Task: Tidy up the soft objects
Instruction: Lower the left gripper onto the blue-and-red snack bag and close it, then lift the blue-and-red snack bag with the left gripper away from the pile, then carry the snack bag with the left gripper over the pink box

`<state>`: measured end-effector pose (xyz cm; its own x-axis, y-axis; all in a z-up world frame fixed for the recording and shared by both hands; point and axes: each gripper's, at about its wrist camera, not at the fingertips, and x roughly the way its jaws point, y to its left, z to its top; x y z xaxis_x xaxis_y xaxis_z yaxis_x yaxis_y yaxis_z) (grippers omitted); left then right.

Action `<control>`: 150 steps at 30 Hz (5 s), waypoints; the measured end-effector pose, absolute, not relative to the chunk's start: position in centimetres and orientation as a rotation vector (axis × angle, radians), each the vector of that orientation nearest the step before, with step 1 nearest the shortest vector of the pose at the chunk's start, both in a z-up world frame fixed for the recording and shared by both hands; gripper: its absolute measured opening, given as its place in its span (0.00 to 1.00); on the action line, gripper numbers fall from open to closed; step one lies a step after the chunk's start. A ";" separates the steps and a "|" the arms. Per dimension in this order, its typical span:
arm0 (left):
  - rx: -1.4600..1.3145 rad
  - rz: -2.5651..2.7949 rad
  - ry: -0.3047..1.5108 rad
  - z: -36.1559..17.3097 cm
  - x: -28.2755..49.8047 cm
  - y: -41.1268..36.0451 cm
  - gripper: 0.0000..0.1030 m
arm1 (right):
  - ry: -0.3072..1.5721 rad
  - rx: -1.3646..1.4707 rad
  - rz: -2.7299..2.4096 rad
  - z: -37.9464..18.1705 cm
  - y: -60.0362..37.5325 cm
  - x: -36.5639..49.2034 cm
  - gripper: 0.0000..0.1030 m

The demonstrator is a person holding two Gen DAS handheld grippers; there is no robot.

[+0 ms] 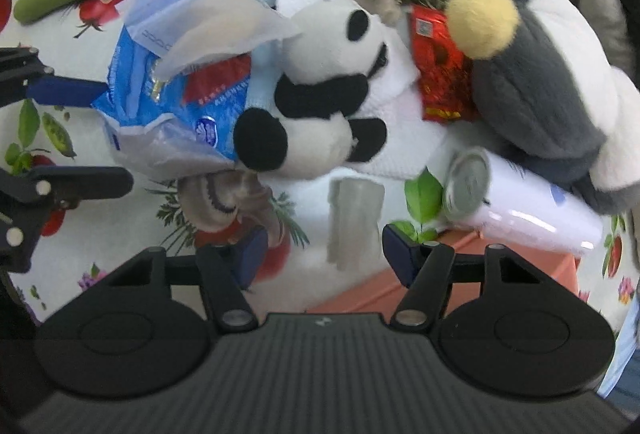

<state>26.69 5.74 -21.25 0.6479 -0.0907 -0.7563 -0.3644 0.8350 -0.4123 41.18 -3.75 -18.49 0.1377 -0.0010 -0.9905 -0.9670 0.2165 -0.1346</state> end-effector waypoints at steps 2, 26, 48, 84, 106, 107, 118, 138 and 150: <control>-0.588 0.167 0.867 -21.7 27.0 5.9 0.63 | 1.192 -1.126 0.958 -19.1 -3.3 41.4 0.62; -0.560 0.093 0.863 -21.5 25.4 5.2 0.05 | 1.183 -1.085 0.877 -18.8 -7.1 41.5 0.10; -0.394 -0.123 0.903 -17.3 10.6 7.0 0.05 | 1.211 -0.654 0.962 -13.5 -8.9 28.3 0.10; -0.933 0.282 0.841 -17.5 5.1 12.2 0.46 | 0.907 -0.086 0.792 -18.2 -11.5 19.3 0.62; -0.890 0.459 0.856 -20.0 8.4 11.2 0.46 | 0.922 -0.139 0.783 -21.1 -9.8 17.4 0.17; -0.890 0.464 0.860 -20.1 8.5 11.2 0.46 | 0.920 -0.144 0.788 -20.9 -9.8 17.2 0.17; -0.887 0.480 0.860 -20.1 9.5 11.3 0.46 | 0.956 -0.111 0.795 -20.7 -10.1 15.7 0.15; -0.601 0.430 0.893 -19.6 11.9 10.6 0.07 | 0.955 -0.035 0.689 -20.2 -13.1 16.1 0.15; -0.428 0.213 0.873 -16.8 11.4 7.6 0.07 | 0.892 -0.030 0.591 -18.3 -15.2 16.5 0.15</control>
<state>11.45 7.64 -16.75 0.6285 0.0076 -0.7778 -0.3517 0.8947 -0.2754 16.46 -15.22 -18.34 0.4803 0.4719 -0.7393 -0.4964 0.8412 0.2145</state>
